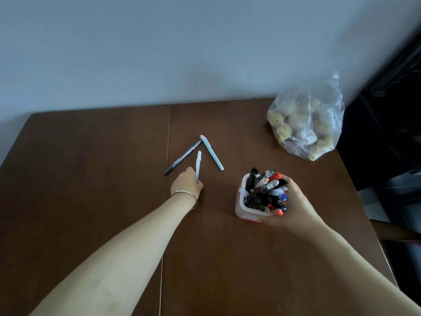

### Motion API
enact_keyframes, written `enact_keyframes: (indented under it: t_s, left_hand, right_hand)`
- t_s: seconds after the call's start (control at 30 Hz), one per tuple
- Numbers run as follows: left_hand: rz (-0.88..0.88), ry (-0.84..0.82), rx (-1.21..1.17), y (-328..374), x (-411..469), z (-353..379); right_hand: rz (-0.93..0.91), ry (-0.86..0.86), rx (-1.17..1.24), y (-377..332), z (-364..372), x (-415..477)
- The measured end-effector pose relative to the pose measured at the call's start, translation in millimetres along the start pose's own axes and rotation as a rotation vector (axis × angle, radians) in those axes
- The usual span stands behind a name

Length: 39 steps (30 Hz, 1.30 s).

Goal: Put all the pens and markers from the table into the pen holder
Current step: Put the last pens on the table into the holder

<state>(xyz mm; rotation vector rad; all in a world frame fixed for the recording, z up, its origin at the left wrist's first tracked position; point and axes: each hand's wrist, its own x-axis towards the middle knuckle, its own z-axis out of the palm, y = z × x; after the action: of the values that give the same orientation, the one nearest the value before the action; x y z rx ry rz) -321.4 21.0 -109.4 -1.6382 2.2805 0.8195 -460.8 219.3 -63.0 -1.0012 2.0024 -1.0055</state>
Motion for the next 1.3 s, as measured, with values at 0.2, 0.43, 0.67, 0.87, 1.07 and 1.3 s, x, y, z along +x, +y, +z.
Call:
enact_keyframes:
  t_s: [0.2, 0.43, 0.67, 0.87, 1.07, 1.3]
  left_hand:
    - [0.291, 0.063, -0.657, 15, -66, -25]
    - [0.692, 0.119, -0.688, 48, -100, -38]
    - [0.599, 0.105, -0.544, 52, -104, -26]
    - [0.936, 0.264, -0.327, 49, -107, -29]
    - [0.886, 0.188, -0.135, 52, -98, -6]
    - [1.006, 0.190, -0.105, 32, -101, 12]
  right_hand:
    - [0.038, 0.046, -0.090, 18, 4, 5]
    - [0.062, 0.037, -0.083, 18, 4, 7]
    - [0.040, 0.058, -0.032, 10, 2, -2]
    - [0.041, 0.041, -0.023, 15, 1, 0]
    - [0.014, 0.062, -0.032, 11, 2, -2]
    - [-0.018, 0.080, -0.021, 4, 2, -4]
